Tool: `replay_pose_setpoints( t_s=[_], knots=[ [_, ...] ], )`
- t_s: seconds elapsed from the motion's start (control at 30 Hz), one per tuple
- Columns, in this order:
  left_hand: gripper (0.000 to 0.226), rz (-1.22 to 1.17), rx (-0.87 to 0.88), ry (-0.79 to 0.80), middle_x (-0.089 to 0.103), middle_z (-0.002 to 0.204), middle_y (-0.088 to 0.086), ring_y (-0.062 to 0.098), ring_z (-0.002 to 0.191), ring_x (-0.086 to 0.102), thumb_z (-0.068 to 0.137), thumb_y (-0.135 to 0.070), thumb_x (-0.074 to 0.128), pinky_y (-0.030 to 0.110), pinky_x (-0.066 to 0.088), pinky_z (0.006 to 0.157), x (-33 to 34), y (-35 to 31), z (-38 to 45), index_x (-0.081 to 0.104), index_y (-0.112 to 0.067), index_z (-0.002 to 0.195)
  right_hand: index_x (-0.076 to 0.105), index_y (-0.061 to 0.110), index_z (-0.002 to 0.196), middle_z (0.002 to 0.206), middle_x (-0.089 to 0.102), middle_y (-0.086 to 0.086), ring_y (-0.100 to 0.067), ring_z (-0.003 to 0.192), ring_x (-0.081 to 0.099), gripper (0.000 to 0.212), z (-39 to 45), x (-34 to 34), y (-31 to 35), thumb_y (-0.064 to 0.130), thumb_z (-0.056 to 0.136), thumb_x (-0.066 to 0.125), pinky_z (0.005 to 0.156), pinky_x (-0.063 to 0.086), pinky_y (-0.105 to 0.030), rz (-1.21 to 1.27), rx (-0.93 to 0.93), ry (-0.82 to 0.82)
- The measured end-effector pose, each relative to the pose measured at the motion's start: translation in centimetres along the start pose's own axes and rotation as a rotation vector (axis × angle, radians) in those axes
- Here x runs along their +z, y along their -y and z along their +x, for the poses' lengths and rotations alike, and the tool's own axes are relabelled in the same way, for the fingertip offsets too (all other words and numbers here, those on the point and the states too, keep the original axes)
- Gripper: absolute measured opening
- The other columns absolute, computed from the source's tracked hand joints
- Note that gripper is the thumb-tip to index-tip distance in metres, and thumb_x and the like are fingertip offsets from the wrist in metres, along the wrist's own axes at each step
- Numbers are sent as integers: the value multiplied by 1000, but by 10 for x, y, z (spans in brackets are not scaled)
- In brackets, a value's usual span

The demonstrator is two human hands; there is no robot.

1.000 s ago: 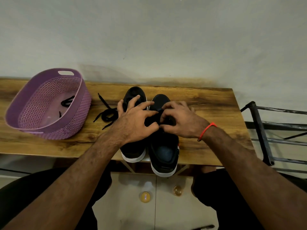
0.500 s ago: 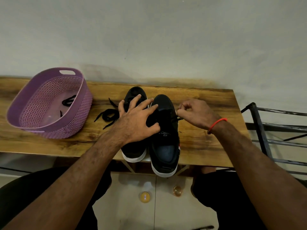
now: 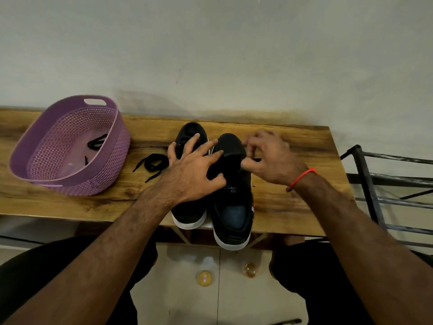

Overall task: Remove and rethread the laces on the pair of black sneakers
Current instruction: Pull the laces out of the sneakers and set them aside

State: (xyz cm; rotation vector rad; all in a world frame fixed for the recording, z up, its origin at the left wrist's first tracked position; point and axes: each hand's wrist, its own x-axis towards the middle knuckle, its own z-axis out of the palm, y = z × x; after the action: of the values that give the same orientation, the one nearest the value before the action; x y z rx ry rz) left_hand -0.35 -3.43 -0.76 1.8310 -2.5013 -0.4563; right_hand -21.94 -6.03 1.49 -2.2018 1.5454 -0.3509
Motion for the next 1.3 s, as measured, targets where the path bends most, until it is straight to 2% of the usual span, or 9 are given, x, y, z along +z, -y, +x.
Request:
replay_pose_setpoints(
  t_s=[0.1,0.17,0.3,0.53,0.7,0.83,1.1,1.2,1.3],
  knots=[
    [81,-17,-5,0,7,168,-15,18,154,-10,78,-64,36,69,-6,116,1,0,1,34,-38,154,48,24,71,96,52,2,-28,107,46,22,0,-14,-22,39,80,61,96,43,-55,-107,245,8],
    [81,-18,-3,-4,7,168,-15,17,154,-10,78,-65,36,69,-5,116,2,0,1,35,-37,154,52,27,81,106,49,-1,-30,115,42,16,-3,-15,-30,39,85,62,102,39,-59,-173,345,68],
    [83,-11,-7,6,7,168,-14,17,154,-10,77,-65,34,68,-5,117,2,-2,1,34,-36,154,57,32,109,145,36,-2,-27,139,25,24,-3,-4,-14,41,88,63,111,26,-53,-151,-10,59],
    [85,-23,-1,3,5,168,-13,18,154,-10,76,-66,33,66,-5,117,-1,0,1,31,-37,156,66,25,104,148,37,4,-21,140,18,20,-5,15,12,41,94,59,110,22,-51,-222,-302,127],
    [83,-45,-4,-4,6,168,-15,15,154,-10,77,-64,36,68,-7,117,1,-1,1,35,-35,155,58,24,88,127,51,1,-26,125,37,13,2,-12,-16,37,85,60,101,35,-49,-243,76,-90],
    [84,-47,-3,0,6,168,-15,15,154,-10,76,-63,36,67,-7,117,2,-3,1,35,-34,155,61,27,96,130,47,-6,-35,129,35,11,0,-20,-44,36,89,60,107,29,-58,-232,404,-5],
    [87,-25,0,3,5,168,-13,16,154,-10,78,-66,34,66,-6,117,3,-1,2,29,-32,157,67,34,106,152,33,6,-23,143,15,22,-2,10,10,50,93,58,111,19,-54,-195,-226,163],
    [88,-12,-8,1,5,168,-14,16,154,-10,77,-66,33,65,-6,118,4,-1,2,27,-31,158,68,34,104,148,38,10,-23,141,18,20,-3,13,9,47,94,57,108,22,-52,-237,-253,153],
    [88,-20,-4,1,5,168,-13,15,154,-10,77,-65,34,65,-6,118,3,-2,2,28,-30,158,61,33,90,133,48,11,-23,132,31,11,0,-4,-4,44,90,59,105,30,-52,-220,-87,21]
  ],
)
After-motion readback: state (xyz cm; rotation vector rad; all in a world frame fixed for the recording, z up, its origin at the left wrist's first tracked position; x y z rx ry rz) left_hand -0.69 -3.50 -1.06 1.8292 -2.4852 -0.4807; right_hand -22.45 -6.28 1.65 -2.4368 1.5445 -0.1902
